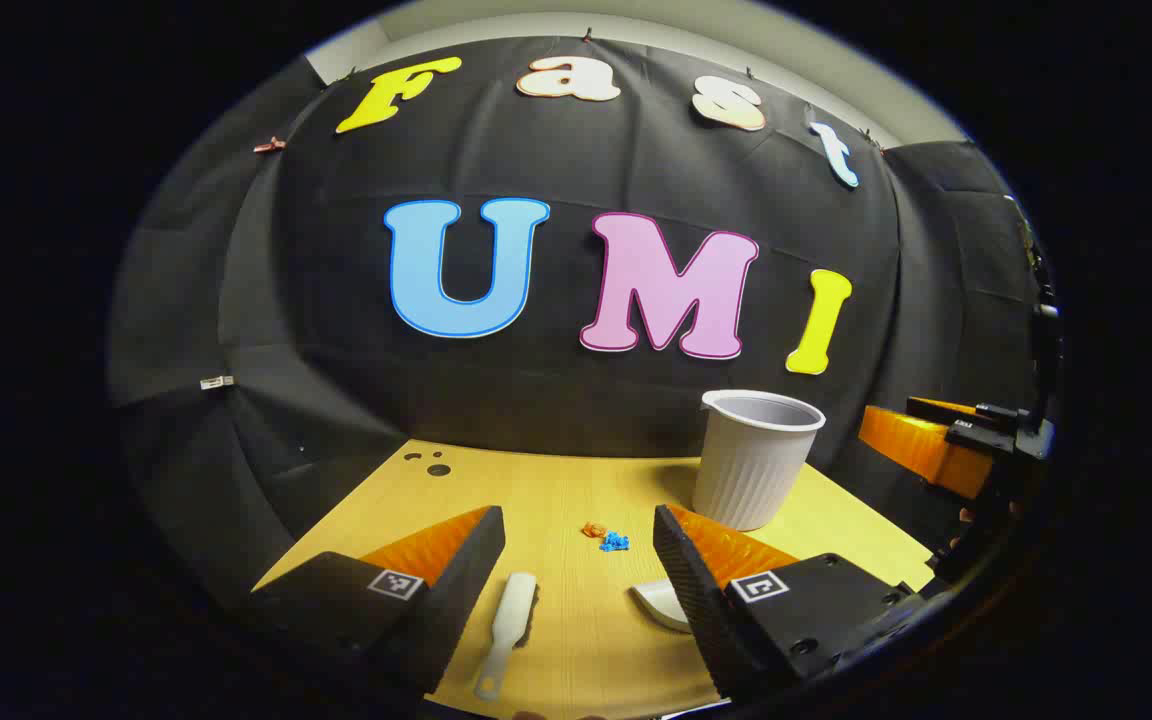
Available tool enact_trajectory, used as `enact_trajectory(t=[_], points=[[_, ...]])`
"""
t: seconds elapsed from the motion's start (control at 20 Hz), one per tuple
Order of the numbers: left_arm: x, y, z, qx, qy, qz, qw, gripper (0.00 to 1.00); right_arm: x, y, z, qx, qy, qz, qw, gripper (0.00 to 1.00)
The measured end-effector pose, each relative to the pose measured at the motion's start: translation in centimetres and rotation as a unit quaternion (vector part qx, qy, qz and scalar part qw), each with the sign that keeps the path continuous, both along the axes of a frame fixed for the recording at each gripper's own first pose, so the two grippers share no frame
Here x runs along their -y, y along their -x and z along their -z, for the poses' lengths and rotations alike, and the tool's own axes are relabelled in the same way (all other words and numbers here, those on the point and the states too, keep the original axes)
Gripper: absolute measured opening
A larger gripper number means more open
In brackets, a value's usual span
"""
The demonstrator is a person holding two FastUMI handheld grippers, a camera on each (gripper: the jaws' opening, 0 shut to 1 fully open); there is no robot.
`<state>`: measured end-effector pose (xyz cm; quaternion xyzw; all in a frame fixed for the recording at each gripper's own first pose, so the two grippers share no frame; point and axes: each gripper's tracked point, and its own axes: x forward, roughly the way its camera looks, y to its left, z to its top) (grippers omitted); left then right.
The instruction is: Pick up the small broom and dustpan from the desktop, sweep the trash into the dustpan with the broom, and then empty the trash into the garbage bin.
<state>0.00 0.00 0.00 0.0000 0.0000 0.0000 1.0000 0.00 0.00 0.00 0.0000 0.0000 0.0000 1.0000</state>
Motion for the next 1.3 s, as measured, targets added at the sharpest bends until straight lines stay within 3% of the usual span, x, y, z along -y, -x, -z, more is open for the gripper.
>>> enact_trajectory(t=[0.3, 0.9, 1.3], points=[[-0.7, -0.5, 0.9, -0.023, 0.021, -0.011, 0.999, 0.96, 0.5, -0.5, 1.2, -0.016, -0.007, 0.000, 1.000, 0.98], [-3.5, -1.2, 2.4, -0.053, 0.017, -0.039, 0.998, 0.95, 0.3, -0.9, 3.3, -0.044, -0.019, -0.017, 0.999, 0.98], [-5.0, -2.5, 9.2, -0.151, 0.008, -0.026, 0.988, 0.95, 0.6, -1.4, 5.9, -0.080, -0.020, -0.020, 0.996, 0.98]])
